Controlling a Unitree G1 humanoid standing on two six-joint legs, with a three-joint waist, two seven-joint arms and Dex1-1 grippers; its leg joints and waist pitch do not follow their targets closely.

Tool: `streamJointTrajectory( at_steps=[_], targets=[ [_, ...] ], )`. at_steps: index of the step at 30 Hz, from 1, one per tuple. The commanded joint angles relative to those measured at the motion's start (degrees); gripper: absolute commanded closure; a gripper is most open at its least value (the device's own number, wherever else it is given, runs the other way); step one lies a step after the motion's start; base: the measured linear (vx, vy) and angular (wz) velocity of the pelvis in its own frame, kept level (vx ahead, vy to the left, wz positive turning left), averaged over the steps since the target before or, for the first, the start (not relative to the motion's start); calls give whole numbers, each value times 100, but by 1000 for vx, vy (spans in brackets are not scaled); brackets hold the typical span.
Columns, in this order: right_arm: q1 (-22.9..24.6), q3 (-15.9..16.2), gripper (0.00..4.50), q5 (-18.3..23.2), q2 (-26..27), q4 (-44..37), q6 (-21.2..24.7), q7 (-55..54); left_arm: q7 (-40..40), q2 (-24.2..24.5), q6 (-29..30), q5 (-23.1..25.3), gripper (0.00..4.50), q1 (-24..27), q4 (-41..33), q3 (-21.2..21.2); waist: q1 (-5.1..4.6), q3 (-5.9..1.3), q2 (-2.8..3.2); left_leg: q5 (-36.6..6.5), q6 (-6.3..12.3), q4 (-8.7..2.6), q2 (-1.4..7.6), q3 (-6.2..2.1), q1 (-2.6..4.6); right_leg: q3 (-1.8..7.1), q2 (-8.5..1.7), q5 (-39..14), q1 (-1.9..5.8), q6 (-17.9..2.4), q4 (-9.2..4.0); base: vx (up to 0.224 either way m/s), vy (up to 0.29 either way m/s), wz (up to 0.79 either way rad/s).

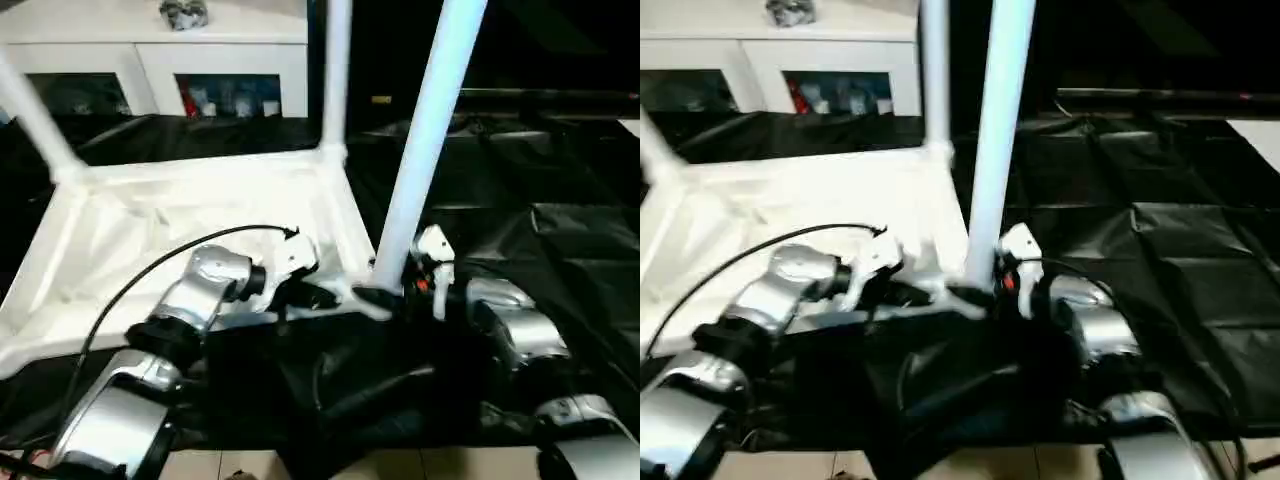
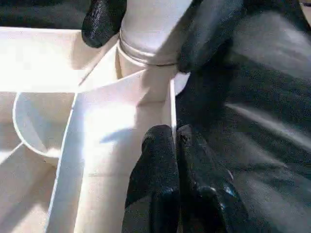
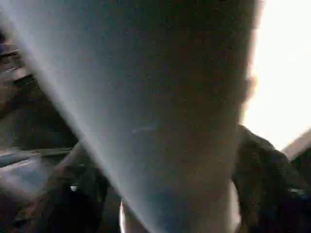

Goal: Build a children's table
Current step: Rotate leg to tighten

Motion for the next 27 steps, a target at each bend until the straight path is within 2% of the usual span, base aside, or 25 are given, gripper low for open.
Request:
streamJointTrajectory(
  at_steps=[1,3,12,15,17,18,19,20,21,24,25,26,27],
  targets=[
    [70,363,128,-10,89,-130,193,349,-171,-131,-141,15,450,-20,-115,-230,-1,-320,-24,-1557,306,-377,139,-11,93,172,-240,-1291,258,-1413,-324,0,0,0],
    [97,411,155,9,48,-210,272,433,-144,-134,-177,21,450,-59,-56,-202,29,-321,-35,-1547,245,-376,140,-3,107,179,-243,-1260,244,-1411,-323,0,0,0],
    [233,461,183,41,41,-500,587,499,166,-215,-64,-17,450,-94,-4,-46,80,-336,-56,-1319,265,-358,129,0,87,178,-257,-1200,252,-1340,-304,0,0,0],
    [121,195,184,-28,285,-177,423,-308,777,-389,50,23,450,-174,140,113,75,-323,-51,-1371,209,-365,125,-1,92,180,-259,-1344,239,-1306,-323,0,0,0],
    [34,63,186,-98,415,54,326,-808,1072,-472,92,53,450,-223,219,172,63,-308,-57,-1548,133,-378,118,-9,104,177,-269,-1713,224,-1215,-365,0,0,0],
    [-120,-173,188,-190,660,486,127,-1698,1676,-674,182,97,450,-314,367,284,-2,-302,-57,-1653,4,-395,102,-31,95,180,-289,-2072,209,-1083,-392,0,0,0],
    [-140,-207,189,-190,696,542,113,-1806,1766,-708,200,98,450,-327,388,303,-29,-295,-53,-1719,-42,-400,98,-38,110,179,-284,-2189,189,-1052,-409,-52,-4,-3],
    [-201,-311,191,-191,808,702,81,-2151,2012,-815,260,93,450,-361,439,356,-48,-298,-65,-1732,-63,-398,84,-49,109,172,-278,-2294,204,-994,-420,0,0,0],
    [-278,-423,194,-177,976,881,49,-2568,2334,-981,322,103,450,-403,491,398,-57,-292,-45,-1748,-64,-402,78,-53,101,174,-273,-2311,204,-975,-429,0,0,0],
    [-362,-497,206,-198,1131,1045,71,-2988,2583,-1142,392,103,450,-444,536,439,-145,-298,-73,-1805,36,-399,56,-55,82,176,-243,-2225,208,-961,-452,0,0,0],
    [-409,-529,209,-251,1216,1139,49,-3250,2714,-1223,419,112,450,-458,542,455,-155,-300,-70,-1794,57,-399,58,-58,80,176,-241,-2199,210,-966,-450,0,0,0],
    [-426,-540,209,-262,1245,1171,52,-3332,2751,-1251,429,115,450,-462,542,457,-167,-304,-40,-1754,78,-397,59,-59,70,180,-241,-2104,210,-990,-442,0,0,0],
    [-516,-598,209,-331,1377,1337,38,-3710,2913,-1375,468,128,450,-487,556,466,-189,-307,-50,-1749,75,-393,57,-51,69,181,-232,-2040,204,-1015,-437,0,0,0]
  ],
)
